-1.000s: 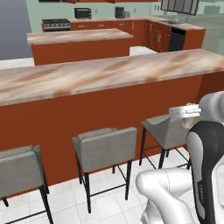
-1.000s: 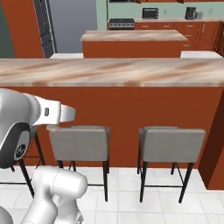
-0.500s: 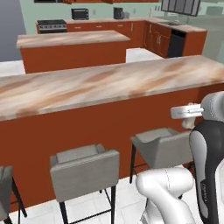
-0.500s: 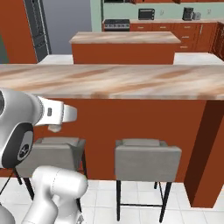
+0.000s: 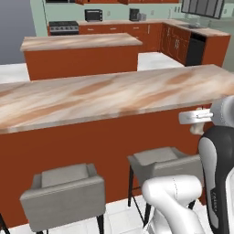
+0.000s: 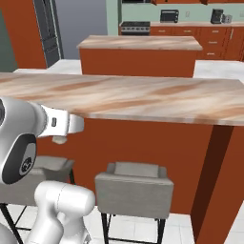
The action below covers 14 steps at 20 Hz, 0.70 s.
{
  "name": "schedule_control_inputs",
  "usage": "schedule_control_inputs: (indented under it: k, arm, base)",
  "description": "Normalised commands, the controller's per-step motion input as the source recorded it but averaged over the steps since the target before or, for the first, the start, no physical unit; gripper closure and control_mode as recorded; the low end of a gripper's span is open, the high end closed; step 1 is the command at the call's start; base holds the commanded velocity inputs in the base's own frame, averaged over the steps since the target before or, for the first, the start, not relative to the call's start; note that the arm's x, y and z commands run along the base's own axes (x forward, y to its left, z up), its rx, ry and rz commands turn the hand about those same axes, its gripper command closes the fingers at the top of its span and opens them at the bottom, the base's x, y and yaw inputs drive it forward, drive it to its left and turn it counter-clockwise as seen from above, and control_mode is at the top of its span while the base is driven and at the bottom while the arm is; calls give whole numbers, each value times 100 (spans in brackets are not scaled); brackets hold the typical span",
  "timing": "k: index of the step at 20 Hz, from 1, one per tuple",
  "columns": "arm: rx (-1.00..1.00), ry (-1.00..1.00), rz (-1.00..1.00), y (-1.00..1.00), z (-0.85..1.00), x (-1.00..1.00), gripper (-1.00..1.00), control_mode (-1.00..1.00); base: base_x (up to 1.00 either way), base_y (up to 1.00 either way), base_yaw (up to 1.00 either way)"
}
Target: Get the candle and the beer from the cabinet and move them to the dining counter.
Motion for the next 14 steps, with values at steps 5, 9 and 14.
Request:
schedule_control_inputs:
  k: [5, 9, 14]
  arm:
    - [0, 0, 0, 0, 0, 0, 100, 100]
    - [0, 0, 0, 0, 0, 0, 100, 100]
    - [0, 0, 0, 0, 0, 0, 100, 100]
  base:
    - [63, -53, 20]
    - [49, -35, 14]
    - [37, -13, 7]
